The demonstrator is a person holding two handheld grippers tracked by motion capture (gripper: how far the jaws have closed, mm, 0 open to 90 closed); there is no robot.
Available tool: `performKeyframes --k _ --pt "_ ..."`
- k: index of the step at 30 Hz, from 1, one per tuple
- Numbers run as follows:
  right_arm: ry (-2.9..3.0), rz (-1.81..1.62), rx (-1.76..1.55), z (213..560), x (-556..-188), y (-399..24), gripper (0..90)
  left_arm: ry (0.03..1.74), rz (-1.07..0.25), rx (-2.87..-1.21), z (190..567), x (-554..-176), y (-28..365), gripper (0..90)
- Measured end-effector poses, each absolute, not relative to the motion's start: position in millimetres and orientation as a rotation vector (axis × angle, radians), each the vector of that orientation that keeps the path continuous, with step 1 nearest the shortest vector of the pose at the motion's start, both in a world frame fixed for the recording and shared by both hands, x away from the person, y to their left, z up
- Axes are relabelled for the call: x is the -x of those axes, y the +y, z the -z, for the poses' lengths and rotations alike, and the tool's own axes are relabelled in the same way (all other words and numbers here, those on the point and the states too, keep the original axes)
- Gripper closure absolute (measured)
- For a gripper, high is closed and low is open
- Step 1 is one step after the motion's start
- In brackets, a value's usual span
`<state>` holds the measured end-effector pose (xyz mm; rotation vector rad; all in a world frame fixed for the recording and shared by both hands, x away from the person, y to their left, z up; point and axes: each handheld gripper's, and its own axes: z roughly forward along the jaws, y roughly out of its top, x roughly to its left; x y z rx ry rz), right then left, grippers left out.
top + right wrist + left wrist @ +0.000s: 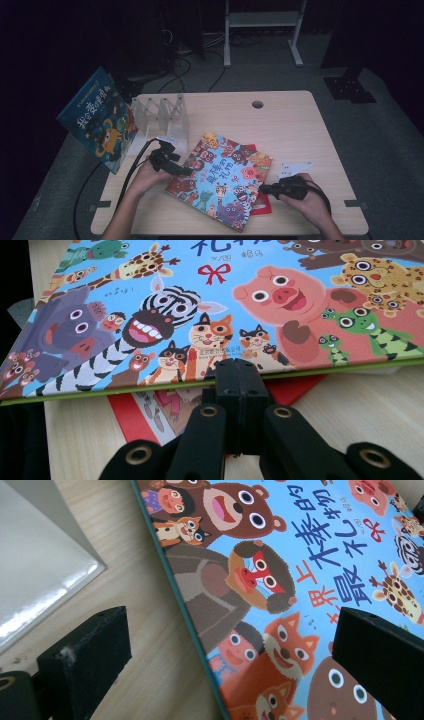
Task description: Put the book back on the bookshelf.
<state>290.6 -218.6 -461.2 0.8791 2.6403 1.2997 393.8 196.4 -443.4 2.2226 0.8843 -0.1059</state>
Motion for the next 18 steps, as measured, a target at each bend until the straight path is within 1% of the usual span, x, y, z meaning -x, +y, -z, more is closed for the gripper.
performKeyframes --k 10,14,18 --pt "2.654 -1.283 -0.833 459.9 -293.9 -204.4 89.0 0.872 0.156 -2.254 450.7 -409.8 196.6 1.7" --pt "2.650 -1.276 -0.830 459.6 -294.8 -201.6 88.9 0.860 0.170 -2.253 454.0 -414.3 196.1 4.4" --pt "2.644 -1.272 -0.825 459.6 -294.1 -200.3 88.2 0.872 0.173 -2.256 456.8 -413.9 193.5 4.5"
